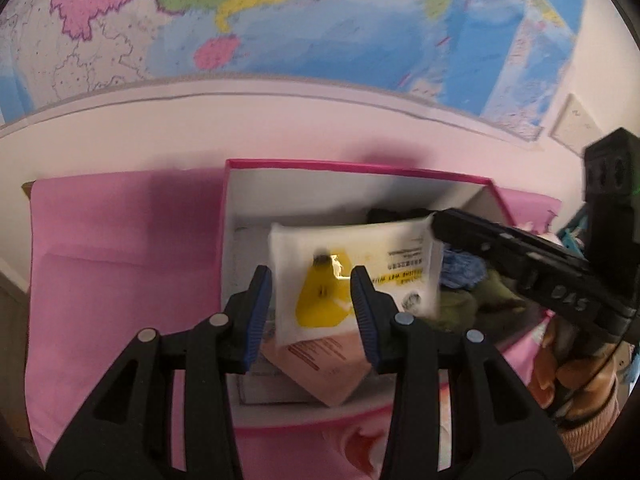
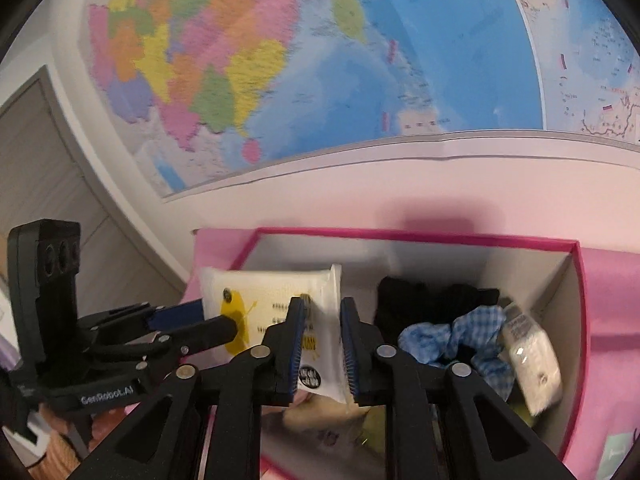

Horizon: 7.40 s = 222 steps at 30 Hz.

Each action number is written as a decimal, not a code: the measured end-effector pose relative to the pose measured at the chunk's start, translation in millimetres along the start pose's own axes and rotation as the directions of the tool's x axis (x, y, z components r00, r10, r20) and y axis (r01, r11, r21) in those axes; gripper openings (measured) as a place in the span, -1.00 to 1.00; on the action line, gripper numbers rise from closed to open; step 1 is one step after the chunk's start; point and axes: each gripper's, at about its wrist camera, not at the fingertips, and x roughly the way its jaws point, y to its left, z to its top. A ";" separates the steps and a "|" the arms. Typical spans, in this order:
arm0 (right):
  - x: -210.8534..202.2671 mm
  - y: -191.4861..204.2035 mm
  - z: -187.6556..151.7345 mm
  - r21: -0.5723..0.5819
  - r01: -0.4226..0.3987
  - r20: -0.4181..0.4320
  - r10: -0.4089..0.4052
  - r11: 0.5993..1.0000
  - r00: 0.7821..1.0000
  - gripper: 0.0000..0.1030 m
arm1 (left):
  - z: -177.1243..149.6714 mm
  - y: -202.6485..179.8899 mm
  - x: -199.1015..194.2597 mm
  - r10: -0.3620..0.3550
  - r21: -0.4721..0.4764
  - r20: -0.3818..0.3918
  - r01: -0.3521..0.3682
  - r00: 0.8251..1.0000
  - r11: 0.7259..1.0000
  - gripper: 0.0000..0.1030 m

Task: Organize soft objects
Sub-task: 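Open the right gripper to drop the wipes packet into the box, then move the right gripper back down to the floral pink tissue pack, then grasp the floral tissue pack with the right gripper, then lift the tissue pack and carry it toward the pink box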

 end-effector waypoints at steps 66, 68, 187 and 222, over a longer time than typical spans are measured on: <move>-122.5 -1.1 -211.8 0.054 -0.199 -0.233 0.206 0.979 0.950 -0.17 | -252.2 -94.2 -113.8 -0.284 0.199 -0.206 0.324 0.936 0.925 -0.16; -120.9 -2.9 -214.8 0.063 -0.201 -0.238 0.210 0.978 0.948 -0.17 | -258.0 -98.2 -113.7 -0.281 0.212 -0.223 0.327 0.933 0.921 -0.16; -146.5 17.3 -149.2 -0.027 -0.116 -0.012 0.116 0.993 0.993 -0.30 | -136.0 -105.9 -106.7 -0.225 0.186 0.029 0.216 0.974 0.958 -0.43; -141.1 14.1 -121.6 -0.043 -0.104 0.037 0.105 0.994 0.994 -0.30 | -113.1 -107.0 -99.9 -0.199 0.203 0.069 0.182 0.978 0.962 -0.43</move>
